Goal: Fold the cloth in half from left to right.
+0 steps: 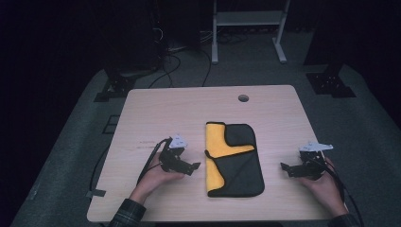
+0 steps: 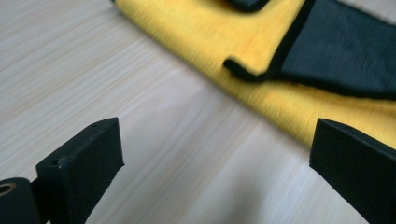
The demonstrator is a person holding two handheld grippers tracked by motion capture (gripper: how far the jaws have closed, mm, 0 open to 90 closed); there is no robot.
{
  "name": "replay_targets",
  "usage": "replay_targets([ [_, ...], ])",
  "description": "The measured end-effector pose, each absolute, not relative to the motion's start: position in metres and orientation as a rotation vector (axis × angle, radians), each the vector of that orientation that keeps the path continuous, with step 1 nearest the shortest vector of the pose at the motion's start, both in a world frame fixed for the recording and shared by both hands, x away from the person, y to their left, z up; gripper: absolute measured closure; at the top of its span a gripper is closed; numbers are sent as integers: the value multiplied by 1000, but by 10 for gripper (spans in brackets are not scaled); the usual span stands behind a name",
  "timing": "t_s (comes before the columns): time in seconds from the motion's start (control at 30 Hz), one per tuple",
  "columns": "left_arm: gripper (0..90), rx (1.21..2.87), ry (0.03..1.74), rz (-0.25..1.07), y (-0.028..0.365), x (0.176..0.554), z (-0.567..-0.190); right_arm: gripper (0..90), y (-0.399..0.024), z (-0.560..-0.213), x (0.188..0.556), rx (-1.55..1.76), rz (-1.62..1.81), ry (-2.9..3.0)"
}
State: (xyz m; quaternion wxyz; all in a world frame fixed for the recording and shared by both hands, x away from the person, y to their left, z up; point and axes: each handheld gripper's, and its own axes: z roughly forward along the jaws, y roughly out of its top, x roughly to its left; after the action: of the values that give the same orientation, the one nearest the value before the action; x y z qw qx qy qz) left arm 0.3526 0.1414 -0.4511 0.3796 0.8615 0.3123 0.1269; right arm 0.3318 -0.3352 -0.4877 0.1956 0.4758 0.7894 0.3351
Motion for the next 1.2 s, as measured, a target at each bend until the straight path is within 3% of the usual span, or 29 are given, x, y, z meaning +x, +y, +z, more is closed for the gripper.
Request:
replay_targets([
  [0.43,18,2315,852,384,189,333,-472,26,-336,-488,328,1336,938,2210],
  [0.67,15,2272,844,353,206,328,-479,251,-332,-482,327,1311,938,2223],
  [1.2,10,2220,834,372,216,326,-483,450,-311,-447,342,1191,1110,2228],
])
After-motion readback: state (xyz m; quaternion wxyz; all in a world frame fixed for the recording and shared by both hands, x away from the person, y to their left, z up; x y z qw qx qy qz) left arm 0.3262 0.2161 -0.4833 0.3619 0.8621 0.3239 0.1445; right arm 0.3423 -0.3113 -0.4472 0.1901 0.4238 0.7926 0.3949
